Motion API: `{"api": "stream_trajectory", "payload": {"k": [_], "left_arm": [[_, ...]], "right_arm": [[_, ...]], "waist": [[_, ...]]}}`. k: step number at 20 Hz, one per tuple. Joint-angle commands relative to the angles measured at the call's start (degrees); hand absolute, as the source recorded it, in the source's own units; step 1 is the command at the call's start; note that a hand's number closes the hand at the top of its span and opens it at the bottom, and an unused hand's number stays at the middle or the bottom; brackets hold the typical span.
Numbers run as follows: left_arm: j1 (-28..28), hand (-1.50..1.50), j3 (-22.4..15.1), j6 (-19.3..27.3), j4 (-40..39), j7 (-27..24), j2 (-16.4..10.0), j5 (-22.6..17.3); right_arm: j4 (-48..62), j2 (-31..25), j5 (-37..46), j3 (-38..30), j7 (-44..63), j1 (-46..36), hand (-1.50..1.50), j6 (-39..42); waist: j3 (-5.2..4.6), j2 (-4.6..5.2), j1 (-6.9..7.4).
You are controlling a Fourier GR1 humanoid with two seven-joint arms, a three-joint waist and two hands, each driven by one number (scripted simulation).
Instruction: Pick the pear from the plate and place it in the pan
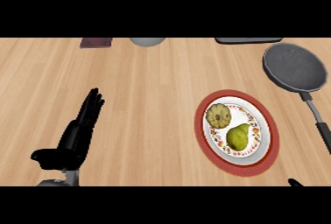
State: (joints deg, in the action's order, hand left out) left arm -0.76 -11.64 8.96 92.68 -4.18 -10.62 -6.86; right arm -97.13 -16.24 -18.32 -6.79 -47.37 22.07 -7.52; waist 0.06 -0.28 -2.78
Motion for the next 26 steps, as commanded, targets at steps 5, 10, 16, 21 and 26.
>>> {"api": "stream_trajectory", "payload": {"k": [5,10,16,21,26], "left_arm": [[0.41,0.0,-1.54,-1.98,-1.4,-4.16,1.88,0.98],[0.2,0.0,-3.16,-1.43,-0.65,-2.14,2.73,2.36],[-1.14,0.0,-1.77,-2.63,0.64,-0.05,1.25,1.45],[-0.13,0.0,-1.74,-2.67,-2.77,-4.21,2.97,1.96],[-0.98,0.0,1.52,-4.85,-3.11,-2.15,1.82,0.61]], "right_arm": [[-9.3,-5.9,8.06,-2.41,7.44,8.44,-1.5,-2.76],[-14.71,-9.85,18.51,2.01,21.48,7.51,-1.5,-6.82],[-13.95,-15.77,34.2,8.67,36.13,4.56,-1.5,-7.08],[-12.93,-14.52,46.54,16.06,50.86,-4.04,-1.5,-6.24],[-12.18,-10.11,50.48,19.47,58.65,-10.92,-1.5,-0.35]], "waist": [[-0.16,0.32,2.5],[-0.17,0.39,3.16],[-0.17,0.5,4.27],[-0.16,0.51,3.83],[-0.08,0.3,3.02]]}}
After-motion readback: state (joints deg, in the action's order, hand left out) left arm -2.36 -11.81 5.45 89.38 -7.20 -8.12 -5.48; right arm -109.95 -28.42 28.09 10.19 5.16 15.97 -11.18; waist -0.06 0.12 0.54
